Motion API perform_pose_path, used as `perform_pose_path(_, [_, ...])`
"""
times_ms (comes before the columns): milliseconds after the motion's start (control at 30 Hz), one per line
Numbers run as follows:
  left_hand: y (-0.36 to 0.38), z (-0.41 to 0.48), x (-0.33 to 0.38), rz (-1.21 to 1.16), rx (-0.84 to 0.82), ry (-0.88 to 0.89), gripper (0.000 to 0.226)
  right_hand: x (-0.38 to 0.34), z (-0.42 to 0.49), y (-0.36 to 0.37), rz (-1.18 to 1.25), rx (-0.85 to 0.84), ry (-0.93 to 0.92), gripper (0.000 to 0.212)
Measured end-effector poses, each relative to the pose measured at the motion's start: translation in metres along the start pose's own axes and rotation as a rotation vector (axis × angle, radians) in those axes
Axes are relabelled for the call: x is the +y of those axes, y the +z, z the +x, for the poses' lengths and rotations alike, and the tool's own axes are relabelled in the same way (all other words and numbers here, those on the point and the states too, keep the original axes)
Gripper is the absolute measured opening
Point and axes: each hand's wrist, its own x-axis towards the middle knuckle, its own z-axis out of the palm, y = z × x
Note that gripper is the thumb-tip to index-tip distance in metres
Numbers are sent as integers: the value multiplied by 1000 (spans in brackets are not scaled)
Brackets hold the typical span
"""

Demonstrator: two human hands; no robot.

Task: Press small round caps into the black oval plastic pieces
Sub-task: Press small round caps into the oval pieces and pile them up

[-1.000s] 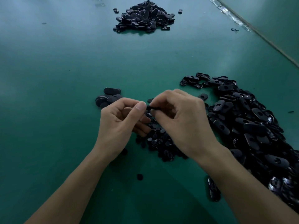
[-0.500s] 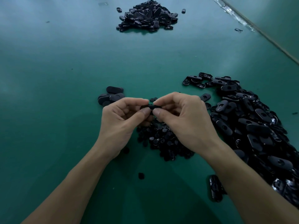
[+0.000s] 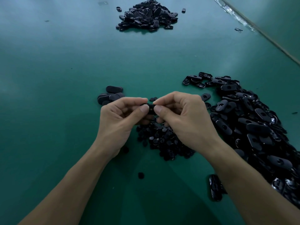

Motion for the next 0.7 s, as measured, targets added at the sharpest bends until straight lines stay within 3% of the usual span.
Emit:
perform_pose_path(267, [-2,1,-2,25,-15,-33,13,6,0,1,-51,32,8,8])
perform_pose_path(333, [-1,2,-3,22,8,-29,14,6,2,-2,-208,53,-8,6])
perform_pose_path(400, [-2,2,-3,2,44,-26,12,8,3,-4,-485,55,-26,22])
perform_pose_path(500, [-3,4,-4,-27,87,-27,11,7,2,-9,-793,-45,1,32])
perform_pose_path(600, [-4,4,-3,-36,88,-27,10,9,-1,-10,-880,-140,38,27])
perform_pose_path(700, [-4,3,-3,-39,84,-28,12,9,-3,-9,-849,-101,36,14])
